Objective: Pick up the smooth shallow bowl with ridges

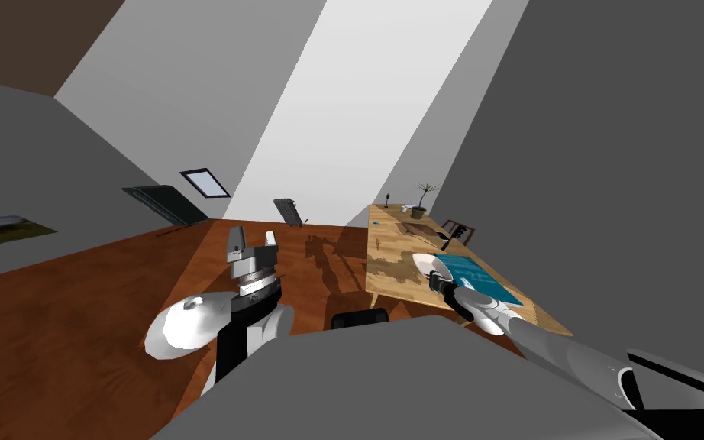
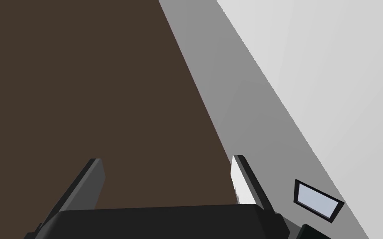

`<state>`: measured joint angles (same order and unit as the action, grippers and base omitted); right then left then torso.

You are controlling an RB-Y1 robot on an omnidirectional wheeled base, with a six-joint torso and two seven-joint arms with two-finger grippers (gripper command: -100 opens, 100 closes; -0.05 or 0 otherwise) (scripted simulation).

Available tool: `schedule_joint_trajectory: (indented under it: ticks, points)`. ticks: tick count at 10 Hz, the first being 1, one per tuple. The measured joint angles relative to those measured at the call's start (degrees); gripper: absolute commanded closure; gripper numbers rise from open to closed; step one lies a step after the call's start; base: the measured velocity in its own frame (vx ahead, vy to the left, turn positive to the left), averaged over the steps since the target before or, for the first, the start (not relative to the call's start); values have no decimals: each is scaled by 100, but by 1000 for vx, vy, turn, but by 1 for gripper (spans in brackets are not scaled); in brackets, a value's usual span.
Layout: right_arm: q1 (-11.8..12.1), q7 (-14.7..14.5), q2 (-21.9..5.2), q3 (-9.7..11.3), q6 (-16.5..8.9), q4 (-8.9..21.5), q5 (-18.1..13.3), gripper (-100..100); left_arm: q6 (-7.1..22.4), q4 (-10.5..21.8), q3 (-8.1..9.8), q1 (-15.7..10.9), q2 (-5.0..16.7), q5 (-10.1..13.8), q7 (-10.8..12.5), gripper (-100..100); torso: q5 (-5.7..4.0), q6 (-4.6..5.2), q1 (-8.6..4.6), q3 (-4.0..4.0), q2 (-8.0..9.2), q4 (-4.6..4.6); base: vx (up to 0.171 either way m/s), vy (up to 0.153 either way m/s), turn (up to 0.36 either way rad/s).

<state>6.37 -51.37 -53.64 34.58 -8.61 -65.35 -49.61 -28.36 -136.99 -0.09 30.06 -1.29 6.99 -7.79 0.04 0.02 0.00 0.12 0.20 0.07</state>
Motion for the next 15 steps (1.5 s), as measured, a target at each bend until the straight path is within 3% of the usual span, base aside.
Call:
schedule_joint_trajectory:
  ticks: [2, 3, 4, 9, 15]
  points:
    - [-2, 2, 1, -1, 1, -1, 1, 100, 0, 0, 0, 0, 0, 0, 0, 0, 1, 1, 2, 1, 2, 0, 0, 0, 0]
    - [-1, 2, 2, 0, 1, 0, 1, 0, 0, 0, 0, 0, 0, 0, 0, 0, 2, 1, 3, 2, 3, 1, 0, 0, 0]
    - [0, 2, 2, 0, 1, 0, 1, 100, 0, 0, 0, 0, 0, 0, 0, 0, 3, 1, 4, 3, 4, 2, -44, -2, 201]
    - [-46, -71, 48, -618, 474, 685, 38, 100, 0, 0, -1, -2, 0, 0, 0, 0, 16, -1, 32, 31, 51, 14, -86, 22, 168]
    - [-118, -125, 151, -1201, 946, 1397, 42, 100, 0, 0, 0, -1, 0, 0, 0, 0, 19, 7, 29, 30, 45, 16, -79, 41, 132]
